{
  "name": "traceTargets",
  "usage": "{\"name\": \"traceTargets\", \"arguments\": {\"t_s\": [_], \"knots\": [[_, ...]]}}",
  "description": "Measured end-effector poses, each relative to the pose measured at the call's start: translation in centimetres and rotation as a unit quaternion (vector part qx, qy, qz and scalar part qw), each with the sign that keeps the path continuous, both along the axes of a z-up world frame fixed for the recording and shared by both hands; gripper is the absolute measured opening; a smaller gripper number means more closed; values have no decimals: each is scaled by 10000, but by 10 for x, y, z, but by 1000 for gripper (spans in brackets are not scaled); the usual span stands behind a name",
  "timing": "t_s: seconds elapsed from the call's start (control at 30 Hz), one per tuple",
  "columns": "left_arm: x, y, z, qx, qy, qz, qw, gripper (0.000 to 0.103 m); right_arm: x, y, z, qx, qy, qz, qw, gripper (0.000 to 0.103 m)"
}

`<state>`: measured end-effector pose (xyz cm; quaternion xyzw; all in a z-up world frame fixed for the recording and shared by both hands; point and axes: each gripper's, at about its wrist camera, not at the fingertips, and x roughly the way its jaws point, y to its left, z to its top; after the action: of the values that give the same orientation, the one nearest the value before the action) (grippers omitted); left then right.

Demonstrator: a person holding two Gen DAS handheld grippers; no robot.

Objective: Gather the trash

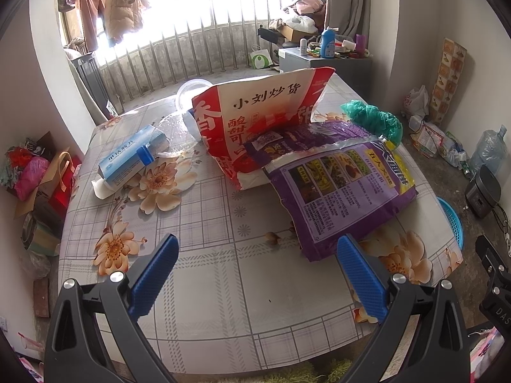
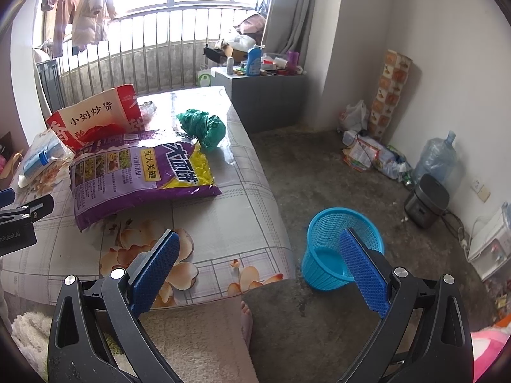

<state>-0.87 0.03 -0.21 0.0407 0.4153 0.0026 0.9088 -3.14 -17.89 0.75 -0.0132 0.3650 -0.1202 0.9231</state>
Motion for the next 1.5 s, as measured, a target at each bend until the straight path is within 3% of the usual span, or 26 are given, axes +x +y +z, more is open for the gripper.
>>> {"name": "traceTargets", "arguments": {"t_s": [1.5], "knots": [[5,11,-6,36,85,28,10000,97,9,19,-6,59,27,125,9999,95]]}}
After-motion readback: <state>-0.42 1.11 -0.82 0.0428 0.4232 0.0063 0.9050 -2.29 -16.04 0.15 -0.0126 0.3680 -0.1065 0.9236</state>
